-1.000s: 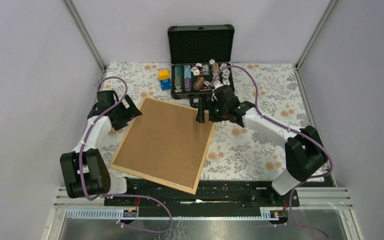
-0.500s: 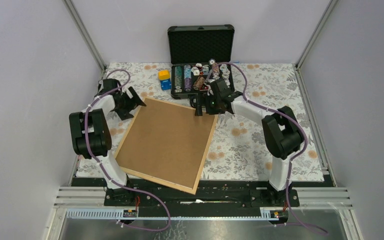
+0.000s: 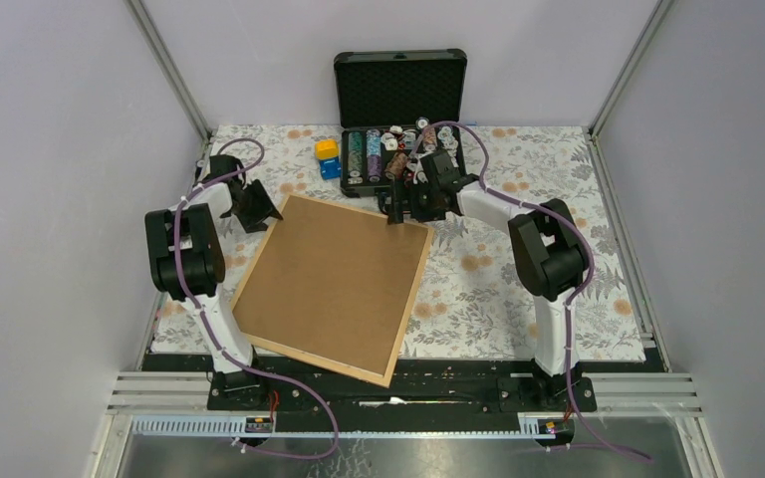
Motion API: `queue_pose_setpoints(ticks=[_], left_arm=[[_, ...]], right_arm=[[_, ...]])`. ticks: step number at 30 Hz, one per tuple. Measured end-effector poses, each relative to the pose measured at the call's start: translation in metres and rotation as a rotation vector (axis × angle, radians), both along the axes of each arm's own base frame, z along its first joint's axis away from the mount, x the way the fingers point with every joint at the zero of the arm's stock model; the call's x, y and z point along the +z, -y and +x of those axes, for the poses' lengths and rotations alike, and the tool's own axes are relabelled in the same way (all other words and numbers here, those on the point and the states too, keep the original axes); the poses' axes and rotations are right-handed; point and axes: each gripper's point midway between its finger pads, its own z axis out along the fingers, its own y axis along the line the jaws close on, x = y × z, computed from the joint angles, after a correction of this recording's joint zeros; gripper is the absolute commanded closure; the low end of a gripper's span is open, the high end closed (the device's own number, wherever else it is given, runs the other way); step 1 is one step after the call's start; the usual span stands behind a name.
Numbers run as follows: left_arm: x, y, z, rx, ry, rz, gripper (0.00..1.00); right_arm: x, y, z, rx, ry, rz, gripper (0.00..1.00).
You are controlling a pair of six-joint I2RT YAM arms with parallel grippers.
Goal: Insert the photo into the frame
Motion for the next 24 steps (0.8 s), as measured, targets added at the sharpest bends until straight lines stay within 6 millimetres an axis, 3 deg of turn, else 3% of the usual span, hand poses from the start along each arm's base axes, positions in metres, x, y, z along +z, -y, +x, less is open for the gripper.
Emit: queue_pose_setpoints(ticks=[5,18,20,22,24], left_arm=[[-0.005,0.000,0.000,-0.012,-0.007,-0.003,0.55],[-0.006,-0.001,0.002,0.016,-0.005,-0.020,0.55],[-0.006,0.000,0.003,0.018,-0.002,-0.023,0.46],[-0.005,0.001,0.003,0.017,0.002,-0.030,0.29],[-0.001,0.004,0.007,0.015,0.020,-0.055,0.24]], right_arm=[[-0.005,-0.003,0.004,0.010,-0.024,0.028,0.02],[-0.014,-0.007,0.006,0.003,-0.058,0.062,0.04],[-0.010,-0.006,0.005,0.001,-0.072,0.055,0.03],[-0.005,-0.006,0.005,0.001,-0.083,0.050,0.02],[0.005,-0.008,0.007,0.006,-0.079,0.059,0.02]])
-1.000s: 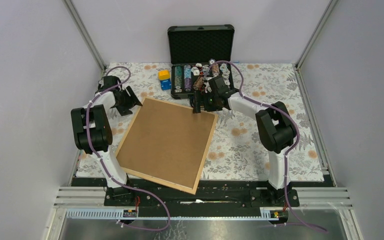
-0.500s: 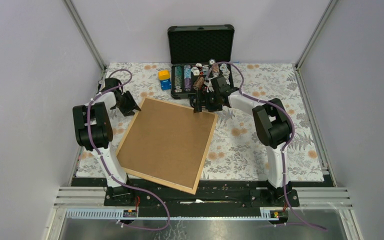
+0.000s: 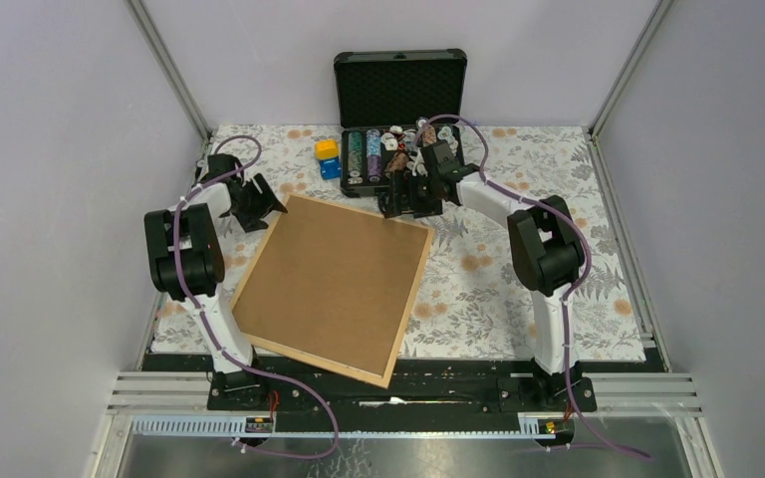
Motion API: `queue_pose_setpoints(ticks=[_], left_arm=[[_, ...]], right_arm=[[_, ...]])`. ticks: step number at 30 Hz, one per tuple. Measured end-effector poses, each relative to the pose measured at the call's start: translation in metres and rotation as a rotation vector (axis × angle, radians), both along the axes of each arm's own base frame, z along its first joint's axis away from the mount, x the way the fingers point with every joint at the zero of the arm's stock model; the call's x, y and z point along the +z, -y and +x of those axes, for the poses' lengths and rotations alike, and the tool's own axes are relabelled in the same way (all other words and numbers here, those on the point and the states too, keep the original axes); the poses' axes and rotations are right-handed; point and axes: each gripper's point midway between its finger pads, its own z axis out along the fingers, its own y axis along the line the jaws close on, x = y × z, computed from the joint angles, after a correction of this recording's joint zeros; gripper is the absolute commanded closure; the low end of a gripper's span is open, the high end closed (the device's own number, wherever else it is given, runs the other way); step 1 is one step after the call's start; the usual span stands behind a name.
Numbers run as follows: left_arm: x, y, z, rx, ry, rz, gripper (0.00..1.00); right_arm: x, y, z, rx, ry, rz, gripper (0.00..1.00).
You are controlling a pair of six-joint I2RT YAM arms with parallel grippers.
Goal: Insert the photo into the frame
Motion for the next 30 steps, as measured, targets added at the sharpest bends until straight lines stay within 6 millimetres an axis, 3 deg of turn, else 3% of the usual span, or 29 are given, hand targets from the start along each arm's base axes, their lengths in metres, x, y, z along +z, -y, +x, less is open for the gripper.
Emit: queue_pose_setpoints(ticks=[3,12,30], left_arm=[[0.004,-0.001,0.000,-0.002,0.008,0.007,0.25],[-0.003,-0.022,-0.028,0.045,-0.066,0.037,0.48],[-0.008,-0.028,-0.029,0.063,-0.073,0.025,0.54]], right_arm=[[0.013,0.000,-0.003,0.008,0.004,0.011,0.03],[0.020,-0.003,-0.008,0.030,-0.008,0.042,0.03],[0.005,-0.006,-0.015,0.046,-0.059,0.047,0.03]])
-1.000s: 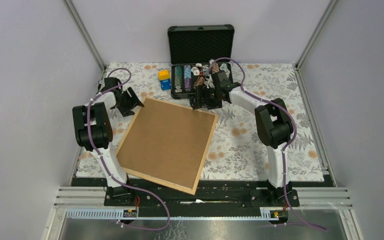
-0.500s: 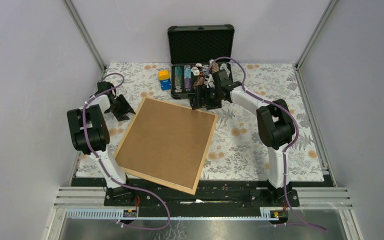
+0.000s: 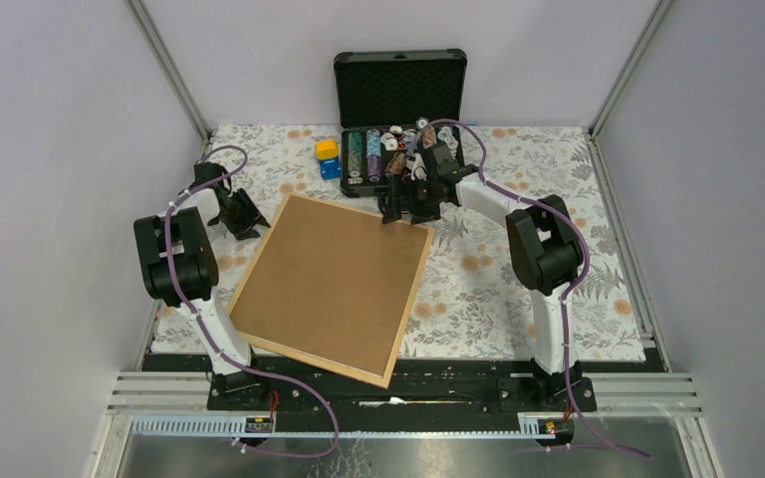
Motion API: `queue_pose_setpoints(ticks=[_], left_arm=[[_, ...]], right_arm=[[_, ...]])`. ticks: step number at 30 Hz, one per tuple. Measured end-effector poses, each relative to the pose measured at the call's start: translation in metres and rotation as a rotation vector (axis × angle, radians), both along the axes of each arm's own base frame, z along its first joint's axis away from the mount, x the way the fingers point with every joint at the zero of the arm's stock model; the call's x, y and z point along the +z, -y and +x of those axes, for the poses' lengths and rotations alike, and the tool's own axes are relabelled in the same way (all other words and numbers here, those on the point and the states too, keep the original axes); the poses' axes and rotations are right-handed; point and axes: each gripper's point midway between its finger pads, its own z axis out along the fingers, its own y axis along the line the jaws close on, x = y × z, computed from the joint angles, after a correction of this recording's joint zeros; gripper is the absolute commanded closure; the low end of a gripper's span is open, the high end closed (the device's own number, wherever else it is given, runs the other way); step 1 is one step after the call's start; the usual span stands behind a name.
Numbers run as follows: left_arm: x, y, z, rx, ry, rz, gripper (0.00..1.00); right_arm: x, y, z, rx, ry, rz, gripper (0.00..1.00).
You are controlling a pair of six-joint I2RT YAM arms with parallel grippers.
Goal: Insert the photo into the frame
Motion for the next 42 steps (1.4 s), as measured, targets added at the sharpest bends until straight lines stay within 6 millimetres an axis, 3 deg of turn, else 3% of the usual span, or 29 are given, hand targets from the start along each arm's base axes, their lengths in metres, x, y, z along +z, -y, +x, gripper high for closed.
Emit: queue_pose_setpoints(ticks=[14,26,42], left_arm=[[0.000,0.001,0.002,0.020,0.000,-0.013,0.54],[0.000,0.001,0.002,0.024,0.000,-0.017,0.55],[-0.001,0.002,0.004,0.031,0.003,-0.024,0.55]], right_arm=[[-0.005,-0.003,-0.003,0.004,-0.031,0.016,0.03],[-0.007,0.009,0.007,-0.029,-0.034,0.016,0.03],[-0.008,0.006,-0.002,-0.010,0.003,0.090,0.04]])
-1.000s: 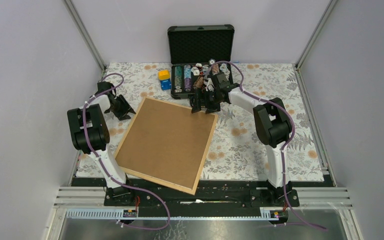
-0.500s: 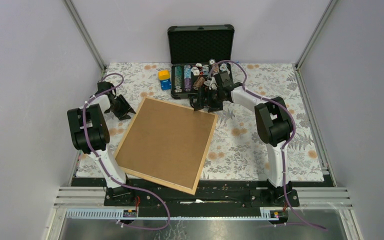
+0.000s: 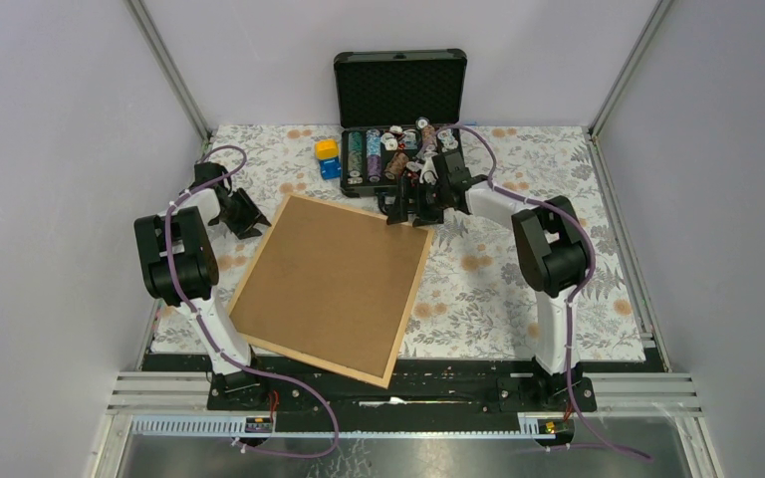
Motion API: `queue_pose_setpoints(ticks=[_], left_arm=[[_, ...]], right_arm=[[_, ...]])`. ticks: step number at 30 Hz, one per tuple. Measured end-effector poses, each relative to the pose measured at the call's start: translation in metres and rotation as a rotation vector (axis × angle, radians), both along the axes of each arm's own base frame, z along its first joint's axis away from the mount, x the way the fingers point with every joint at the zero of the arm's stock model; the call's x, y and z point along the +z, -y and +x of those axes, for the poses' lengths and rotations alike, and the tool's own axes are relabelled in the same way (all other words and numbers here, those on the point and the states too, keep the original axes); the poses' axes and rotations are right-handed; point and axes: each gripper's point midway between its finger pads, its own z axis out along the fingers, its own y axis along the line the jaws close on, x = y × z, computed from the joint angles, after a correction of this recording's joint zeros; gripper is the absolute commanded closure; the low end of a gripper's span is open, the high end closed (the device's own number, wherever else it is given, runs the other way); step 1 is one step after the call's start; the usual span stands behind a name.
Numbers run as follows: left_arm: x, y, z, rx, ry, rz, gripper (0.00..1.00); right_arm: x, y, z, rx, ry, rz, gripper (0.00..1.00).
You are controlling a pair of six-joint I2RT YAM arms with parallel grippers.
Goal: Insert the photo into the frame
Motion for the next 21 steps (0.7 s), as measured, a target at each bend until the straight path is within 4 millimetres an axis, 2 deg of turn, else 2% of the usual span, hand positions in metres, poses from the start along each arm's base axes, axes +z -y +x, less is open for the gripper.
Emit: queue_pose_setpoints(ticks=[5,12,21], left_arm=[[-0.0005,0.0004,0.0006,0.003,0.000,-0.002,0.56],[-0.0003,0.0025,0.0015,0.000,0.002,-0.002,0.56],[-0.0001,0.0057,0.0040,-0.009,0.010,0.008,0.53]], right_arm=[[0.0007,0.0011,-0.0082,0.009,0.007,0.023,0.04],[0.0005,0.0018,-0.0086,0.012,0.005,0.038,0.03],[-0.0037,0.0074,-0.0056,-0.036,0.037,-0.047,0.01]])
